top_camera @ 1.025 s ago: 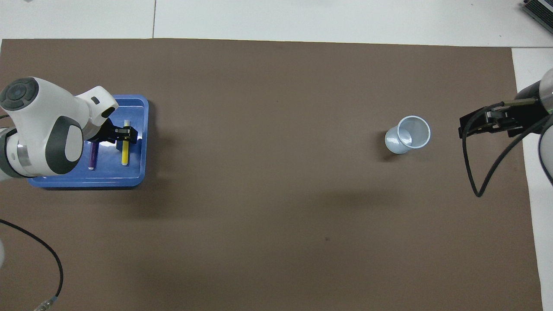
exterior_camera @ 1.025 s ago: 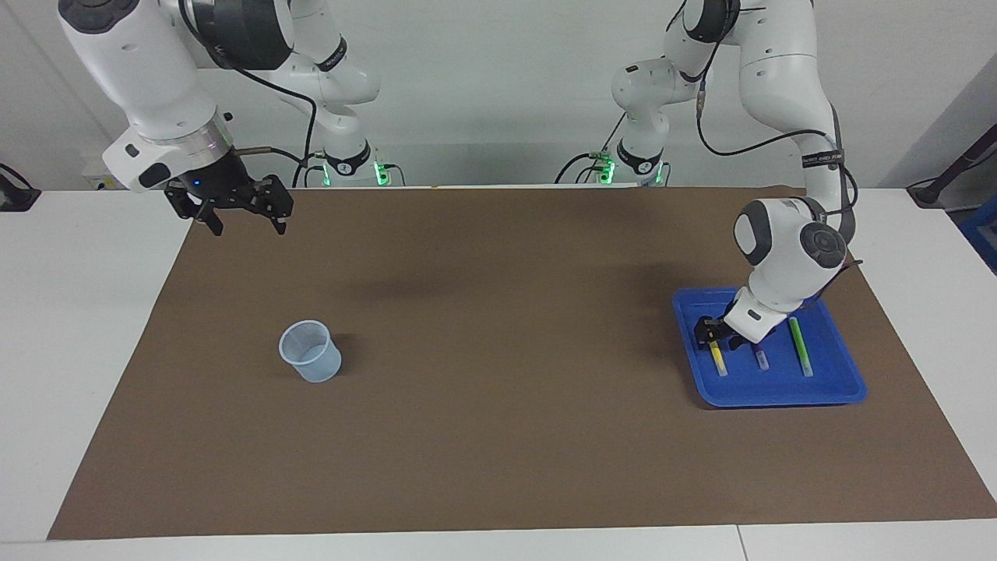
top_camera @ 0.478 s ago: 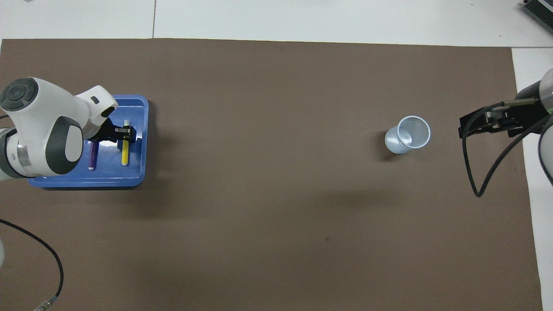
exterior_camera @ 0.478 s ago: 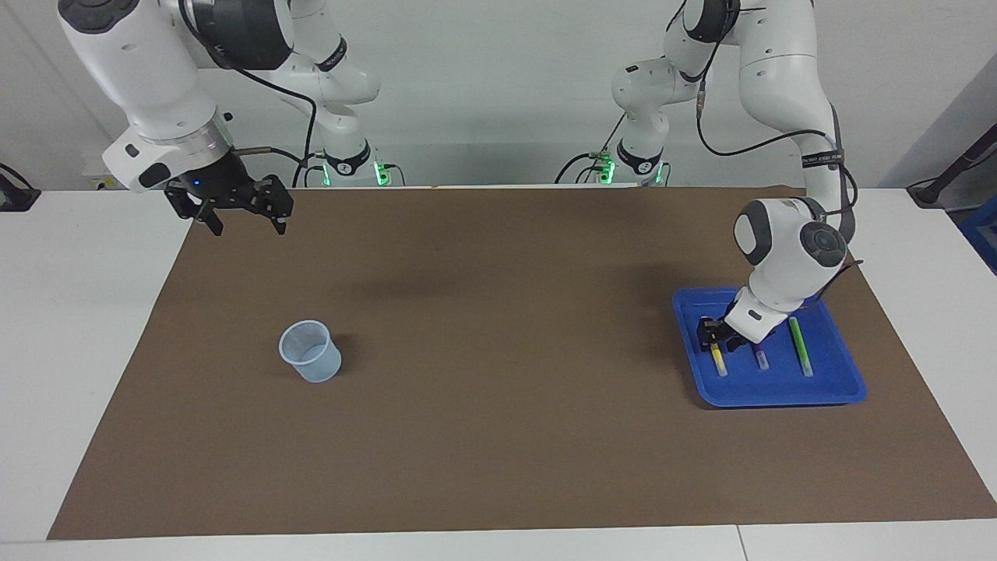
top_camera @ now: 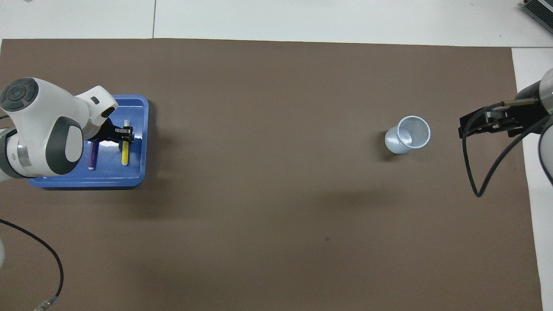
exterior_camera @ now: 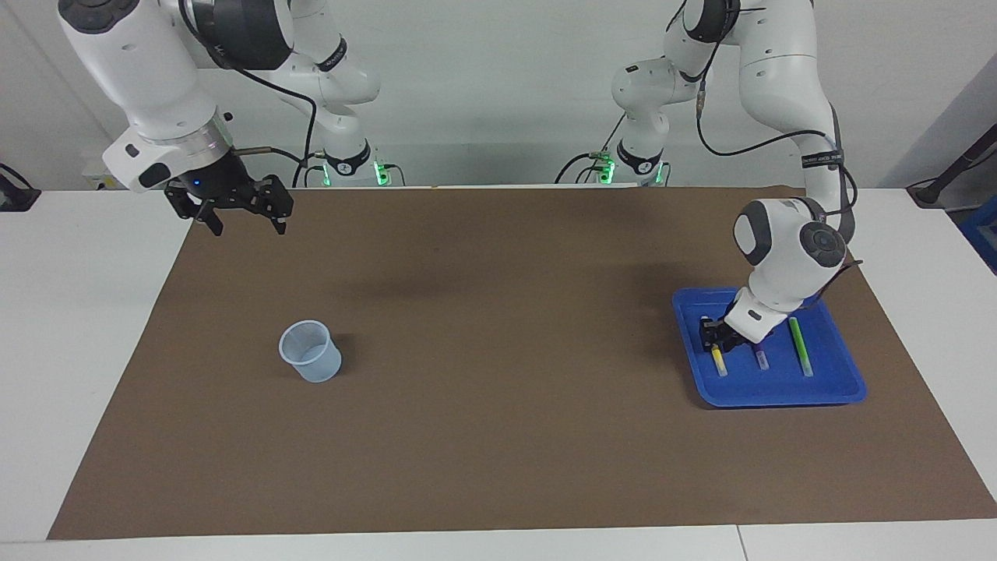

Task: Transfer and insert pens with both arms
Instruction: 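Lower the left gripper and close it on the yellow pen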

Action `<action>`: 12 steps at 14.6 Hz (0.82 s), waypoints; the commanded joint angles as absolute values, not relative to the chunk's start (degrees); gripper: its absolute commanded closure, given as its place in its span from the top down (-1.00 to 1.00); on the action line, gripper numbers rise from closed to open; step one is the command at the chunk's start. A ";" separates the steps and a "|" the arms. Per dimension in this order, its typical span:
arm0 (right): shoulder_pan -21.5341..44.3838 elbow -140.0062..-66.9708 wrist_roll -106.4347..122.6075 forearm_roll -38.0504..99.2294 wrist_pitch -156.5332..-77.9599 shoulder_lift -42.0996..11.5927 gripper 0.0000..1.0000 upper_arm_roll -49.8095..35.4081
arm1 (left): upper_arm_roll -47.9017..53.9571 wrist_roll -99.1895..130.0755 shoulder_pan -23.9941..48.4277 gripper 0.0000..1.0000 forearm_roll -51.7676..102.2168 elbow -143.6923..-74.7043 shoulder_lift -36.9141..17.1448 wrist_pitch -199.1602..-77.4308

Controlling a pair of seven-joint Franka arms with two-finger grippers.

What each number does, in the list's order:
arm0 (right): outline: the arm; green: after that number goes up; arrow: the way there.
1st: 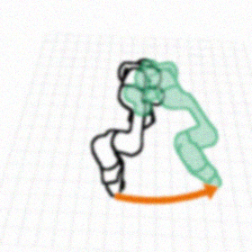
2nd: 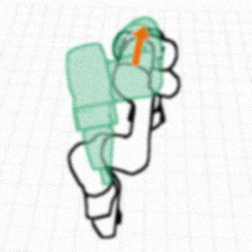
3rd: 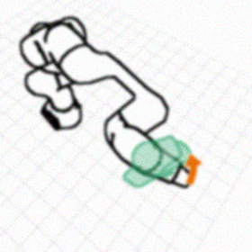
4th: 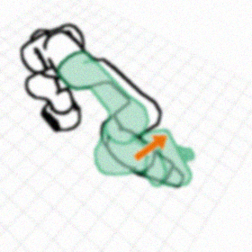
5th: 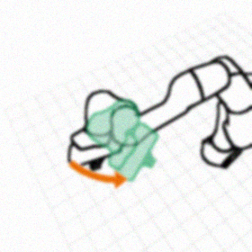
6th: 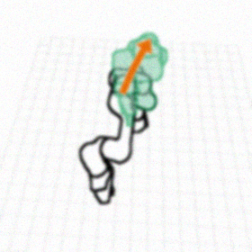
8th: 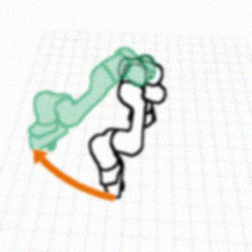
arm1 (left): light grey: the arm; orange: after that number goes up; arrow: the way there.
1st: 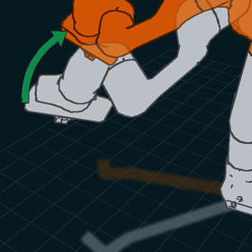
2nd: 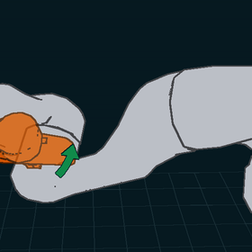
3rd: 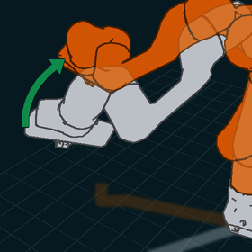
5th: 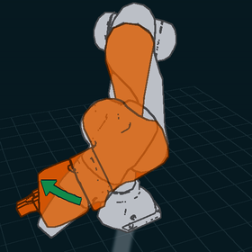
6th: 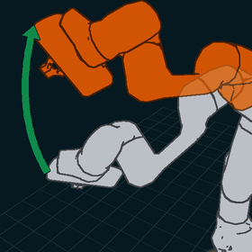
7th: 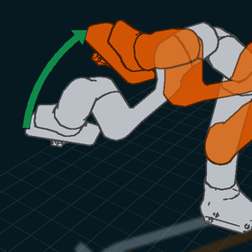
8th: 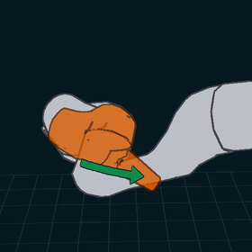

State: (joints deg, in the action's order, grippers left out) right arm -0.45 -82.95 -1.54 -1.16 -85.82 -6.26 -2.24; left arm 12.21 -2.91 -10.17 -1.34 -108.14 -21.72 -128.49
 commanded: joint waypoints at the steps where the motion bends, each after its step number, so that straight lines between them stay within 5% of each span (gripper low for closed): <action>1: -1.32 -84.55 -0.97 -0.26 -86.04 -4.92 1.00 -2.55 | 12.13 -3.08 -10.46 -0.18 -2.02 -110.30 -20.13 -129.90; 2: -1.32 -84.55 -0.97 -0.26 -86.04 -4.92 1.00 -2.55 | 12.22 -3.08 -10.46 -0.81 -2.02 -110.22 -20.04 -129.64; 3: -1.41 -84.55 -0.97 -0.26 -86.04 -4.92 1.00 -2.55 | 12.13 -3.08 -10.37 -1.00 -2.02 -110.30 -20.13 -129.64; 12: -1.32 -84.55 -0.62 -0.26 -85.69 -4.83 1.00 -2.55 | 12.13 -3.16 -11.16 -1.00 -1.93 -104.51 -20.57 -122.18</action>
